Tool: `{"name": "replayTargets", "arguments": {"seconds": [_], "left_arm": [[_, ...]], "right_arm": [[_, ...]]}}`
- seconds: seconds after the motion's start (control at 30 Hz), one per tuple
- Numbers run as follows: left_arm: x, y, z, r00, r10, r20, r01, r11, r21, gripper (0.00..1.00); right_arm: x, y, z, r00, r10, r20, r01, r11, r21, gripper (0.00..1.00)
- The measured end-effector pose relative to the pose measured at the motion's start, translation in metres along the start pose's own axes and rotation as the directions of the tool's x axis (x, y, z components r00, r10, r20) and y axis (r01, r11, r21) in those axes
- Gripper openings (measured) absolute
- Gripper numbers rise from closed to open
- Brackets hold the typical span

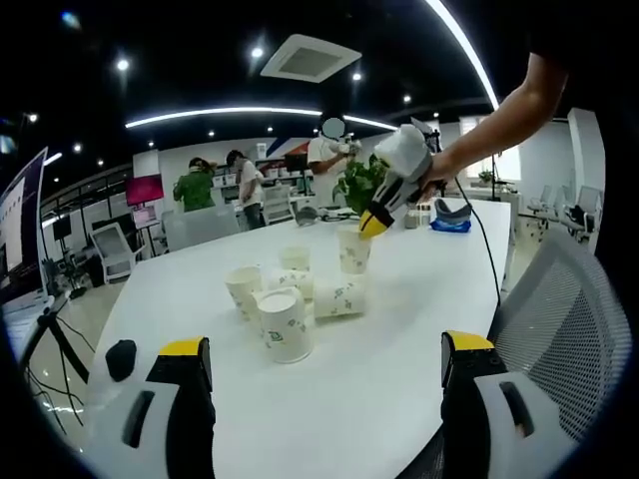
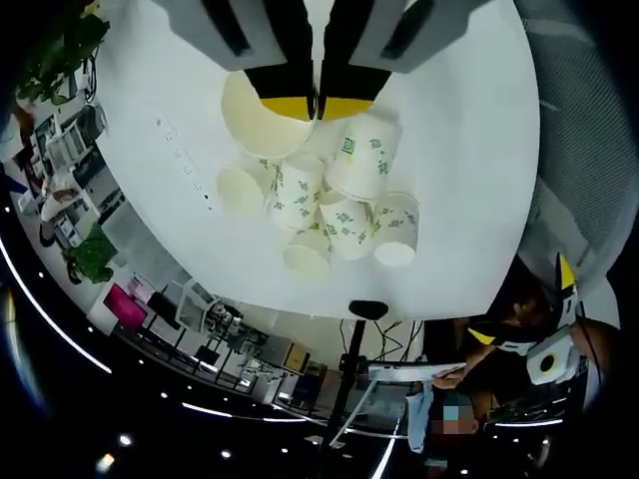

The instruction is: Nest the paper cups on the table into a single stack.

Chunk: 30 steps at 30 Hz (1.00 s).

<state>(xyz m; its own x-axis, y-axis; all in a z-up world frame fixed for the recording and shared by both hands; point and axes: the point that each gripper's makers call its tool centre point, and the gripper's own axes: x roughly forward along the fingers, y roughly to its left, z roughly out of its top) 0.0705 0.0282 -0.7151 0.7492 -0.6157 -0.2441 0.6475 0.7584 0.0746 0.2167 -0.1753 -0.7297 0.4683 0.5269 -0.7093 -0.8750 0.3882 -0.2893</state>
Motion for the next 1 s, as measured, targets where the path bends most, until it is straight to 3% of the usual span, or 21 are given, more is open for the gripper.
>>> {"name": "replayTargets", "arguments": {"seconds": [1.0], "left_arm": [[-0.002, 0.001, 0.005, 1.000, 0.001, 0.022, -0.001, 1.000, -0.015, 0.98]], "right_arm": [[-0.032, 0.028, 0.030, 0.999, 0.041, 0.034, -0.038, 0.997, -0.070, 0.00]]}}
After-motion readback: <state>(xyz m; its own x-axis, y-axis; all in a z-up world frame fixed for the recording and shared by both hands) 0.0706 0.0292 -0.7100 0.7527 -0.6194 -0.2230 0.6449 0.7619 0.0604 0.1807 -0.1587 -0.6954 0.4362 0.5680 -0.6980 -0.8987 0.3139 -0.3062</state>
